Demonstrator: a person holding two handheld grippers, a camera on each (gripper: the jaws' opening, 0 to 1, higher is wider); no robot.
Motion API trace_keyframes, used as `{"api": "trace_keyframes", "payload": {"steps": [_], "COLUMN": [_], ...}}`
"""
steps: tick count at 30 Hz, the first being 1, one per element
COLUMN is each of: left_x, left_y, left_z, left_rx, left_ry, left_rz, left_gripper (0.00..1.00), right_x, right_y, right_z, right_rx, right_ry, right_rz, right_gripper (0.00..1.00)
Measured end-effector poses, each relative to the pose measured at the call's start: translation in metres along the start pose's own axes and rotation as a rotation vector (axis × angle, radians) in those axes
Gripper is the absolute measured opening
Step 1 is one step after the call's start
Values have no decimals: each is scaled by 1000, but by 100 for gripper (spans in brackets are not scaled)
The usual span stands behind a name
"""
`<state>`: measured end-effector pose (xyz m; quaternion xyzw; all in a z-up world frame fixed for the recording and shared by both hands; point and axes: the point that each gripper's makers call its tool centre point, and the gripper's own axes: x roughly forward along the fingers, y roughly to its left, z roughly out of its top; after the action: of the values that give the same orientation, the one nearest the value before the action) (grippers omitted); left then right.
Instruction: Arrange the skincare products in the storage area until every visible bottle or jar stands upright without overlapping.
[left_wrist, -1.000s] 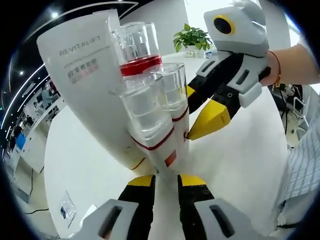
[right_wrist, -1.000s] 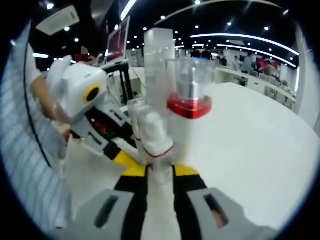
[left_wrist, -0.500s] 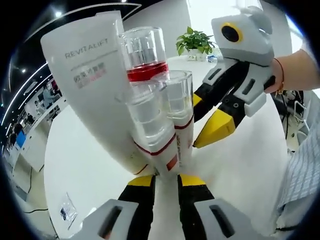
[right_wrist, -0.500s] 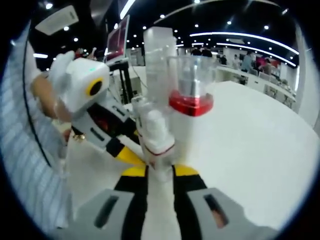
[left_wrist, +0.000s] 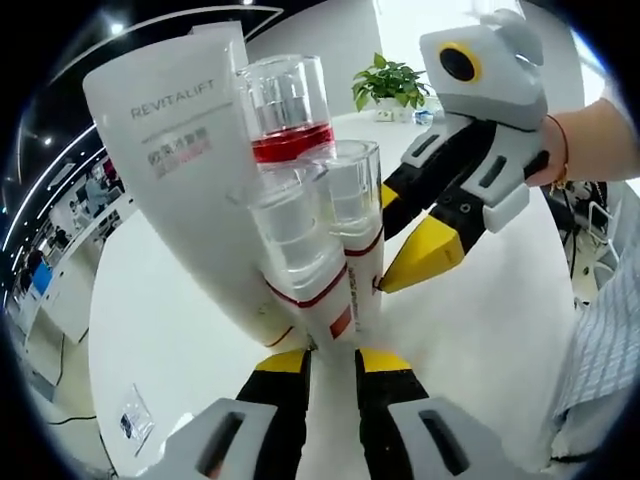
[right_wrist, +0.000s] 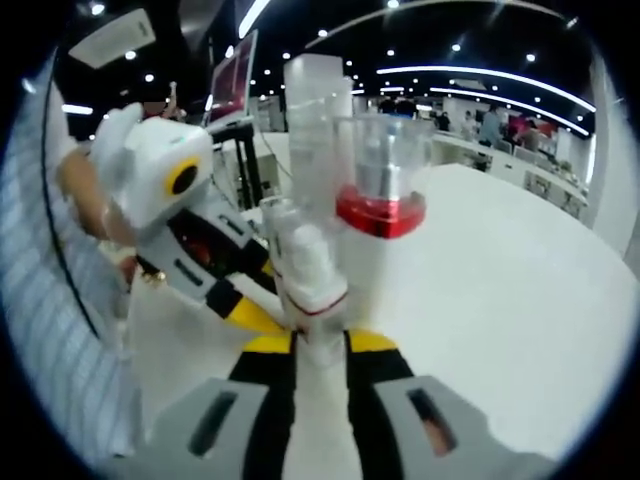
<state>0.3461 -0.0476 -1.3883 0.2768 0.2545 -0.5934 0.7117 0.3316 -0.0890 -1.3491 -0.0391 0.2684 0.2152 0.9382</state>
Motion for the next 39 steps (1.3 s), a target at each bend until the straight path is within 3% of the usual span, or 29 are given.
{"api": "trace_keyframes", "payload": {"steps": [39], "left_x": [5], "left_y": [5], "left_z": [-5], "left_rx": [-7], "left_ry": [26], "left_rz": [9], "left_gripper": [18], "right_x": [1], "right_y": [-4], "right_z": [-1], "right_rx": [12], "right_ry": [-6], "right_rz": [-5], "right_gripper": [18]}}
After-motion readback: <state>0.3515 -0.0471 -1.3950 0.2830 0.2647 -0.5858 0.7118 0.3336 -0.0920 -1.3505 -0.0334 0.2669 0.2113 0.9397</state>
